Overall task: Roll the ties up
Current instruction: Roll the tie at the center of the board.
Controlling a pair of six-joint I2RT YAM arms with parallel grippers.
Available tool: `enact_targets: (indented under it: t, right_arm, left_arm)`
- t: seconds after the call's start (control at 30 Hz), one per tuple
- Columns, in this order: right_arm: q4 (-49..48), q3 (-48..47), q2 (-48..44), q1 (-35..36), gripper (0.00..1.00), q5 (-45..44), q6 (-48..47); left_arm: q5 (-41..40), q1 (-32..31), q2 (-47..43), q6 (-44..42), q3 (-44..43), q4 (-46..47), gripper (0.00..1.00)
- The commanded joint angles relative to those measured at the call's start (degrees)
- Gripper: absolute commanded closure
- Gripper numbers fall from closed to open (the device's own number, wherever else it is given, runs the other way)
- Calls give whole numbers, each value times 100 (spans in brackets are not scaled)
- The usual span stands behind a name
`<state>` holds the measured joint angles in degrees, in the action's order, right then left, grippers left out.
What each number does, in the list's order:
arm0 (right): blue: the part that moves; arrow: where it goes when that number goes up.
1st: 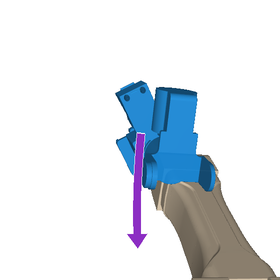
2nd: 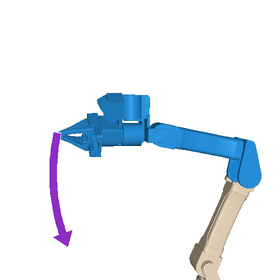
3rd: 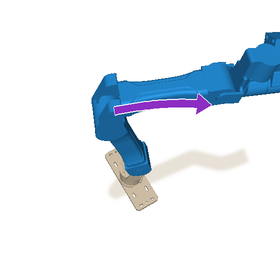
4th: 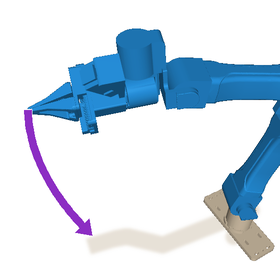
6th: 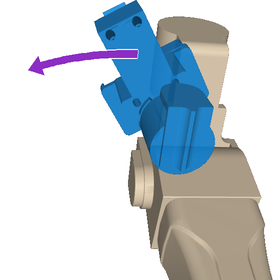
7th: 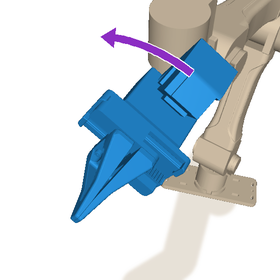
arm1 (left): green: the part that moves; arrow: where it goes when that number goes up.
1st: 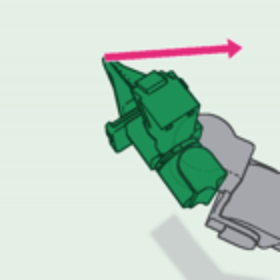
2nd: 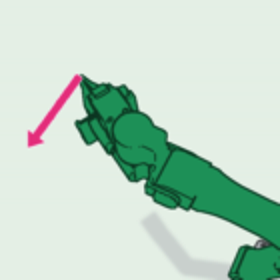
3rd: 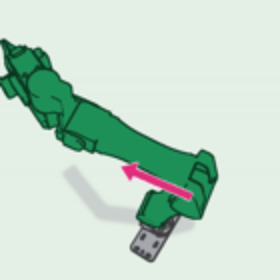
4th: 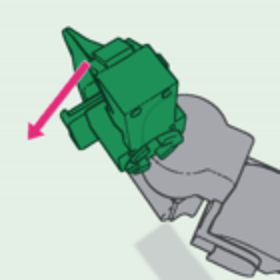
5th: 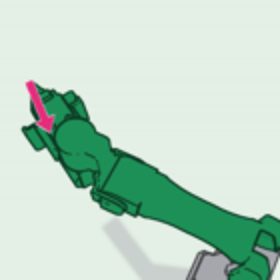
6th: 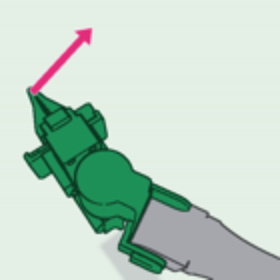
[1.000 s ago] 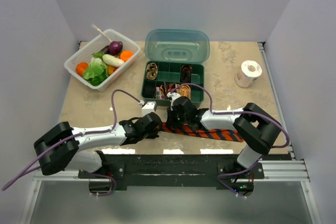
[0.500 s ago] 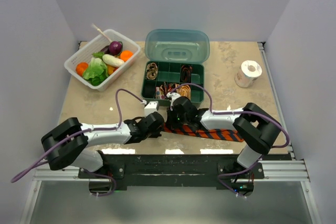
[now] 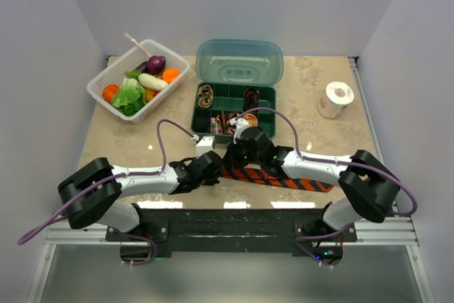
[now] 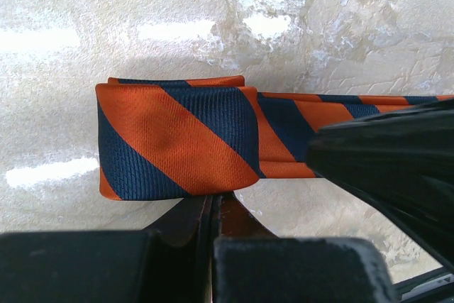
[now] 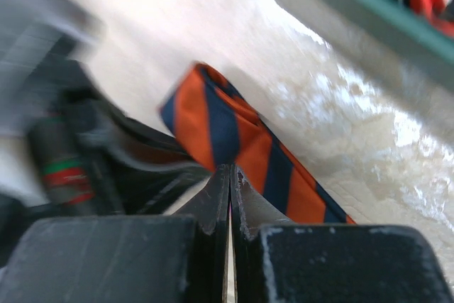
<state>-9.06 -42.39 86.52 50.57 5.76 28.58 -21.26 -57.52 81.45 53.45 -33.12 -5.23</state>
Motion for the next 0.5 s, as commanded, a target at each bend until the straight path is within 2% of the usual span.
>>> enact_targets:
  t: [0.0, 0.27, 0.47]
  right_arm:
    - [-342, -93, -145, -3, 100, 136, 8]
    - [-676, -243, 576, 6, 100, 469, 86]
    - [-992, -164, 586, 6, 100, 619, 201]
  left_arm:
    - [-195, -14, 29, 95, -107, 119, 100]
    - [-195, -14, -59, 122, -54, 137, 100]
    - [-204, -5, -85, 113, -54, 110, 100]
